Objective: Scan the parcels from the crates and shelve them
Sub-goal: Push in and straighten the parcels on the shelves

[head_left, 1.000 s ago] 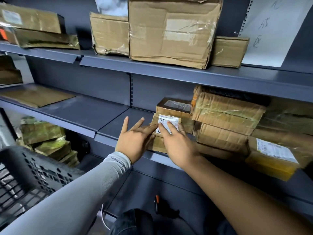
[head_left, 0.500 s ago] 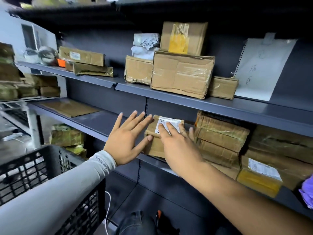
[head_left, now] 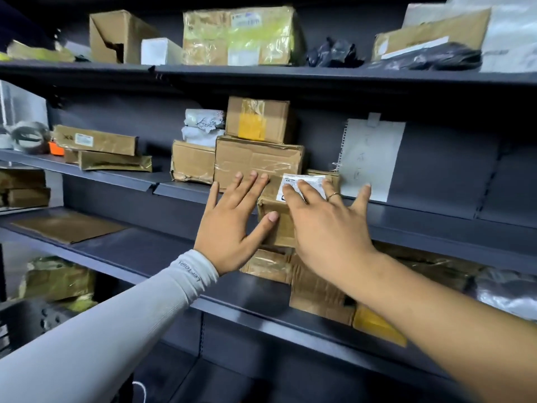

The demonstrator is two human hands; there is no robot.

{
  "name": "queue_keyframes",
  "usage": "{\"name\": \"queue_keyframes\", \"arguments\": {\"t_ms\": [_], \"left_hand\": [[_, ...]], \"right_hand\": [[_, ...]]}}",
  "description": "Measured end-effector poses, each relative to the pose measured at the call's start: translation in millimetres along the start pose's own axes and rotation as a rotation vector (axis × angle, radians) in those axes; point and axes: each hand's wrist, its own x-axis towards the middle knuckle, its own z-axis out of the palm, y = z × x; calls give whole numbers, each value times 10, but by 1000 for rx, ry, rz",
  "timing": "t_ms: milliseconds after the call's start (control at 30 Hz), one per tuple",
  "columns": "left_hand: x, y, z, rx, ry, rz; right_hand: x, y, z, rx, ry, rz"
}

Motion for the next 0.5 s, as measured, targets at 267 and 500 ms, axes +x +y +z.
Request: {"name": "queue_keyframes", "arguments": {"t_ms": [267,500], "left_hand": [[427,321,621,3,-49,-59],[688,109,979,86,-112,-100]], "right_hand": [[247,526,208,-34,-27,135],[620,689,569,-2,-59,168]]}}
